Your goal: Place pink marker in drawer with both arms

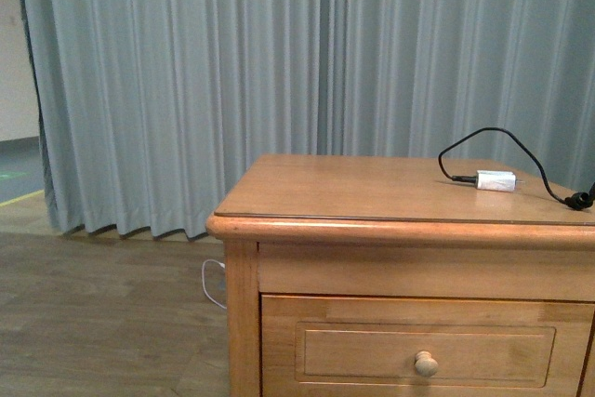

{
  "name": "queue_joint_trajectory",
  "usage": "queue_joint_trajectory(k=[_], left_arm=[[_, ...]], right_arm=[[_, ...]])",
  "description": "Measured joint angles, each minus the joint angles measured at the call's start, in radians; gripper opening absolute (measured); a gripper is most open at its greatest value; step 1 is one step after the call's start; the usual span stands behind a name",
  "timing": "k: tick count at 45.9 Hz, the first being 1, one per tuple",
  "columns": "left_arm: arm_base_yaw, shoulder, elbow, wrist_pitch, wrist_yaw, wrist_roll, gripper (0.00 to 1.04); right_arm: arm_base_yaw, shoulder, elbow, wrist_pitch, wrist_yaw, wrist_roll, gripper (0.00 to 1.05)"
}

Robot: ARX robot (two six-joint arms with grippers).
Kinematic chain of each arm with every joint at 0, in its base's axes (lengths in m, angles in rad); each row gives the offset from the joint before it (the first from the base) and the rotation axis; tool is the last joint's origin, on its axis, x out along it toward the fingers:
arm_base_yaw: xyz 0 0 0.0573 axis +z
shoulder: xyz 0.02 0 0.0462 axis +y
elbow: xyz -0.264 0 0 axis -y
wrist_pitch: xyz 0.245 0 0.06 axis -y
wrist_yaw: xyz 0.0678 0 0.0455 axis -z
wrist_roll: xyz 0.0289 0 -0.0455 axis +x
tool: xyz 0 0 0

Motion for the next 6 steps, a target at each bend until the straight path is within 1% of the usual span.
queue_joint_trajectory(k=[6], left_arm=[[0.000, 0.000, 0.000, 0.000, 0.000, 0.000, 0.99]], right_arm=[[0.000, 0.000, 0.000, 0.000, 0.000, 0.000, 0.96]])
